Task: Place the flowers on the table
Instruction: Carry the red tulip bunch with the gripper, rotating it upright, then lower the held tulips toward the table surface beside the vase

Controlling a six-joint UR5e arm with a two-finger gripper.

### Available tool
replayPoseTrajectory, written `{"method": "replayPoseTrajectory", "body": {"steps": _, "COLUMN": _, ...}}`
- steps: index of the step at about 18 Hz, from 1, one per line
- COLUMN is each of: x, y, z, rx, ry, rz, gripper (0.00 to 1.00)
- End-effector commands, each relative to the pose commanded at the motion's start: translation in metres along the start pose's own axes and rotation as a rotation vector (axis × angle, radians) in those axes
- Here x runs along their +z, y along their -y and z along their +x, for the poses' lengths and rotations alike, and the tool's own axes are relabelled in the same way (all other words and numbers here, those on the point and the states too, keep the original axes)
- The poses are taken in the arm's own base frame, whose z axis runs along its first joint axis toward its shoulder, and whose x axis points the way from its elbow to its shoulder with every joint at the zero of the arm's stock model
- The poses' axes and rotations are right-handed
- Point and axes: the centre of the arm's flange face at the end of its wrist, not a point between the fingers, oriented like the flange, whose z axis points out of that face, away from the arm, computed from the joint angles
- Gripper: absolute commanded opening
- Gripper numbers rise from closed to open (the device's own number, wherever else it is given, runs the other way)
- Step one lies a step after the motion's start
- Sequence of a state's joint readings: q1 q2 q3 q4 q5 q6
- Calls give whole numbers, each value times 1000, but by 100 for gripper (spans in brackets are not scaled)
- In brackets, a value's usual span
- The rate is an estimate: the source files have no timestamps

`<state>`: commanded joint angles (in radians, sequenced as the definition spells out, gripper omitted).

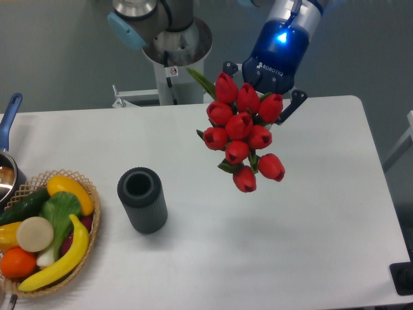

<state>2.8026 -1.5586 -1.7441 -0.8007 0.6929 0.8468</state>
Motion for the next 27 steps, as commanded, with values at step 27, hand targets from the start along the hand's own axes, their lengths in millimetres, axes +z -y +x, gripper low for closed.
{"method": "replayPoseTrajectory", "body": {"steps": 27, "x": 64, "y": -109, "z": -31, "rx": 92, "ry": 160, "rz": -537, "gripper": 41}}
